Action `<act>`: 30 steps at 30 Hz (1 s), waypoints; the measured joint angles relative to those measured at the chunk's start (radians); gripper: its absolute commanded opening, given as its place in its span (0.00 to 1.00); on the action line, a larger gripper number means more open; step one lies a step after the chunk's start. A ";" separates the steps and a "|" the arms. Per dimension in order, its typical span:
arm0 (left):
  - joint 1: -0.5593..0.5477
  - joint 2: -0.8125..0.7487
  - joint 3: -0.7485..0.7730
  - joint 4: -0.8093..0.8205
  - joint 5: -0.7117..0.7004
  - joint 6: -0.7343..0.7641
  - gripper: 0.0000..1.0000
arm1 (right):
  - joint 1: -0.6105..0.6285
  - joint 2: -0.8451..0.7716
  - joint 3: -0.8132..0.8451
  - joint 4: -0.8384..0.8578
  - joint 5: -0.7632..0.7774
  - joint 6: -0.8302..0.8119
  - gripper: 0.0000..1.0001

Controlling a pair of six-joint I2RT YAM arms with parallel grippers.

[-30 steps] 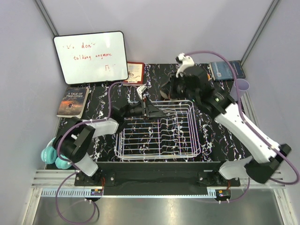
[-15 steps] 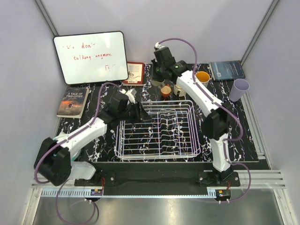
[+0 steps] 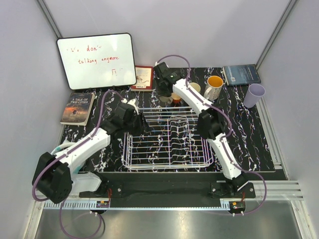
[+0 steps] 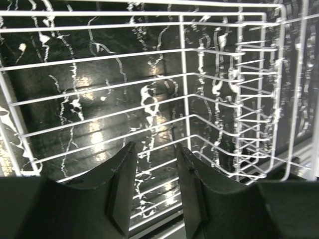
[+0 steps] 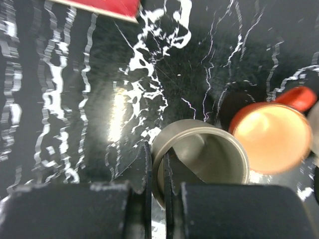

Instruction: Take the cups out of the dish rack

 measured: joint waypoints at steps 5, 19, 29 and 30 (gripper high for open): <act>0.000 0.035 0.000 -0.020 -0.014 0.013 0.39 | 0.002 0.087 0.032 -0.007 -0.003 -0.003 0.00; 0.000 0.043 0.000 -0.023 -0.032 0.032 0.39 | 0.009 0.166 0.105 -0.008 -0.011 -0.003 0.24; 0.000 0.056 0.000 -0.023 -0.032 0.033 0.39 | 0.022 0.167 0.104 -0.008 0.015 -0.019 0.64; 0.000 0.056 0.000 -0.023 -0.032 0.032 0.40 | 0.024 0.166 0.104 -0.008 0.017 -0.019 0.68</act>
